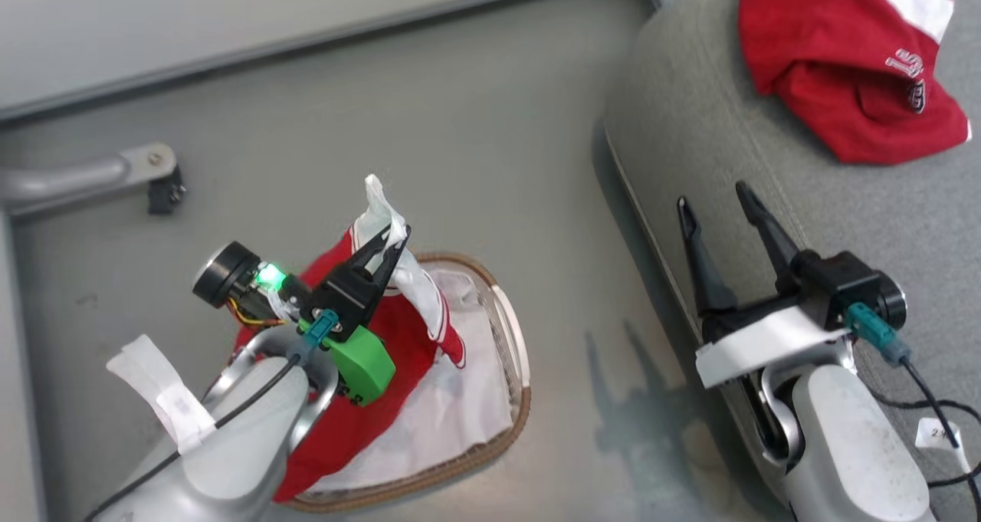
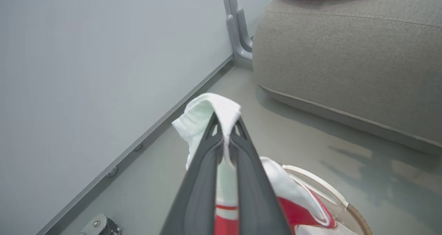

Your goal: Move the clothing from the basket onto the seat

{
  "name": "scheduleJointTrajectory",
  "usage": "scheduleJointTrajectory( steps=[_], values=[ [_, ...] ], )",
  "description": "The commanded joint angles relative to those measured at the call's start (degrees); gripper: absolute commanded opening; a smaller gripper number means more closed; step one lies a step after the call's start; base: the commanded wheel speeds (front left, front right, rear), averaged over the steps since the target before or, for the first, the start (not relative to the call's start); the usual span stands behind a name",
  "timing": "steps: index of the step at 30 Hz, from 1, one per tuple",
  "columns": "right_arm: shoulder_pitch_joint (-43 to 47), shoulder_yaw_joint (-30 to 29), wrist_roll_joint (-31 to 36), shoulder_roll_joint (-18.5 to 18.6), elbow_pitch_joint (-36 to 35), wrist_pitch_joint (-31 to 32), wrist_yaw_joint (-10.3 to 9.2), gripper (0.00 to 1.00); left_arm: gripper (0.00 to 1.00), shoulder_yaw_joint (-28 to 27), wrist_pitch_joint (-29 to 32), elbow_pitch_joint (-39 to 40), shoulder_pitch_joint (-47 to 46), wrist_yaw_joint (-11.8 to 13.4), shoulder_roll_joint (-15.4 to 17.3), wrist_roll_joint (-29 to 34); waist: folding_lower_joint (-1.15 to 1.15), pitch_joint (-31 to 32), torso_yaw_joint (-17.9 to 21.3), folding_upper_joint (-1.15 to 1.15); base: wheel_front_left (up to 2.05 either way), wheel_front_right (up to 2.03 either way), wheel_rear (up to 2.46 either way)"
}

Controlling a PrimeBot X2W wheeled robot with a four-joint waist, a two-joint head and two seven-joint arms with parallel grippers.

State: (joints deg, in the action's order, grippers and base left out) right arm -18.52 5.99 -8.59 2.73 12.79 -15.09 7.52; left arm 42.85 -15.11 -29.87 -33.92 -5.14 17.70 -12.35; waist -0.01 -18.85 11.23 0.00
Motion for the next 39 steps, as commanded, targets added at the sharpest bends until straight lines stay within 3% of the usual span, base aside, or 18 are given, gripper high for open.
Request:
scheduleJointTrajectory(
  steps=[1,10,18,30,39],
  values=[
    [1.62,-0.09,-0.24,0.31,0.37,-0.11,-0.06,1.0,0.0,0.46,-0.06,0.88,-1.28,-0.41,0.72,1.08,0.01,9.74,-4.95,0.0,0.0,0.0,0.0],
    [4.33,0.76,0.46,0.29,1.09,-0.11,-0.06,1.0,0.0,1.2,2.65,6.7,-11.0,-1.75,4.78,2.43,0.01,14.86,-5.32,0.0,0.0,0.0,0.0],
    [3.36,2.31,1.01,0.27,1.25,-0.11,-0.06,1.0,0.0,2.09,5.45,10.9,-20.6,-2.23,5.97,2.06,0.01,16.41,-4.76,0.0,0.0,0.0,0.0],
    [0.02,11.14,2.63,0.25,4.28,-0.11,-0.06,1.0,0.0,8.36,6.66,8.42,-33.5,-2.32,1.92,-0.24,0.01,17.23,-4.83,0.0,0.0,0.0,0.0],
    [1.72,17.45,-0.34,0.25,3.53,-0.11,-0.06,1.0,0.0,12.84,5.77,6.42,-38.07,-2.33,0.52,-3.3,0.01,18.57,-6.34,0.0,0.0,0.0,0.0]
  ],
)
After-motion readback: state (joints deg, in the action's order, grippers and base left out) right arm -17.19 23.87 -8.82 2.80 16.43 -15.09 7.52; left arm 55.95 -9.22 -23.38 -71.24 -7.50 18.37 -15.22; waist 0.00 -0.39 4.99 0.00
